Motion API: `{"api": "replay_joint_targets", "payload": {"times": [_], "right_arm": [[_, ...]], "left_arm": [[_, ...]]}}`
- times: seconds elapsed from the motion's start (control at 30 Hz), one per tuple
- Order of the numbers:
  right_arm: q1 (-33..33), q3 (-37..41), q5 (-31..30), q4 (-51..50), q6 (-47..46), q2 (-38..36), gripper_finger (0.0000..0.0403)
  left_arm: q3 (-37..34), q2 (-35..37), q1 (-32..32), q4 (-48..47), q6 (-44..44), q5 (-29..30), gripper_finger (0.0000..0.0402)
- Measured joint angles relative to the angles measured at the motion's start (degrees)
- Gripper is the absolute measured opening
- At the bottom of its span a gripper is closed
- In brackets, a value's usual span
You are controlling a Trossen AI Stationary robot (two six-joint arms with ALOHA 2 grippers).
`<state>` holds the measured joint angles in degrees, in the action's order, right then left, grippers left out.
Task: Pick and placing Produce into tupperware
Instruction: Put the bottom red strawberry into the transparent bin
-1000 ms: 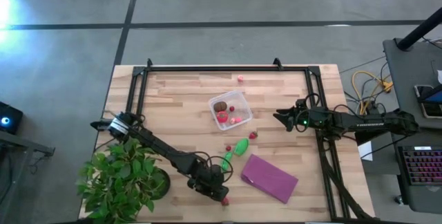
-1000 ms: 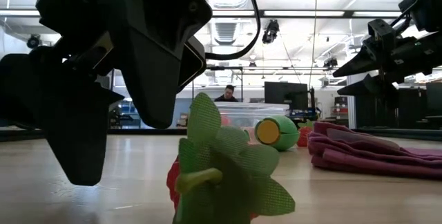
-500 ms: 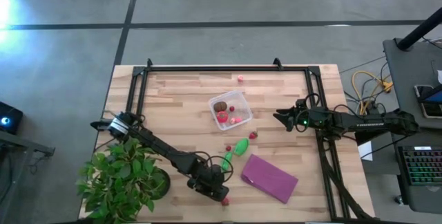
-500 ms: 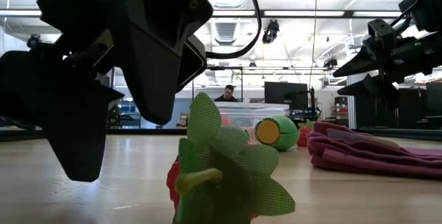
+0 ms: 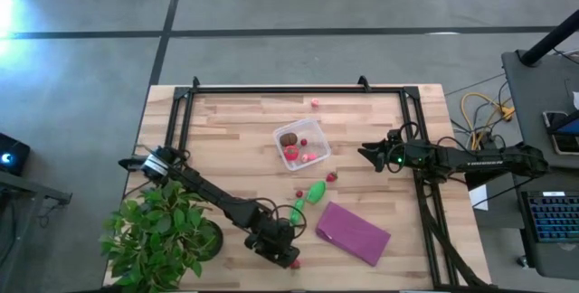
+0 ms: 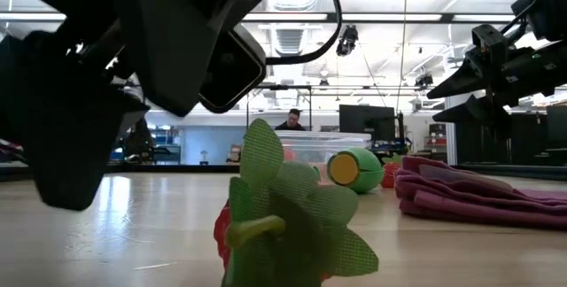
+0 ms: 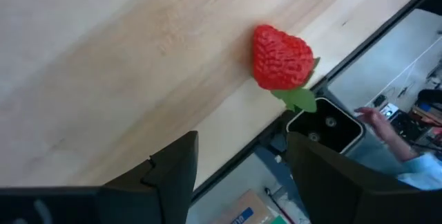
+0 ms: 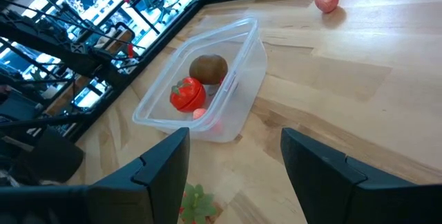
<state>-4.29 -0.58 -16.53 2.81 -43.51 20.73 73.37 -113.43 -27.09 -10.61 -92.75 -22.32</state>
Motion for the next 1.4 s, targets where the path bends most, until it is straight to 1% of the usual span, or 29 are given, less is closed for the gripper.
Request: {"api": "replay_joint_targets", "payload": {"times": [0.33,0.63,0.77,1.07,1.27,1.4], "right_arm": [[0.01,0.01,0.01,-0.01,0.01,-0.01,0.0219],[0.00,0.00,0.00,-0.02,0.02,-0.02,0.0219],[0.02,0.00,0.00,0.00,0.00,-0.02,0.0219],[0.01,0.01,0.00,0.00,0.00,-0.02,0.0219],[0.02,0.01,0.00,-0.01,0.01,-0.01,0.0219],[0.02,0.01,0.02,0.00,0.01,-0.01,0.0219]], "left_arm": [[0.32,0.02,0.09,1.40,0.24,-2.79,0.0205],[0.46,0.11,0.09,4.15,0.07,-2.81,0.0205],[1.56,0.11,0.01,4.29,0.31,-1.45,0.0205],[2.03,0.11,0.26,4.09,0.59,-0.62,0.0205],[2.03,0.11,-1.12,3.47,1.53,2.68,0.0205],[1.98,0.15,-1.38,-0.92,1.60,6.24,0.0205]]}}
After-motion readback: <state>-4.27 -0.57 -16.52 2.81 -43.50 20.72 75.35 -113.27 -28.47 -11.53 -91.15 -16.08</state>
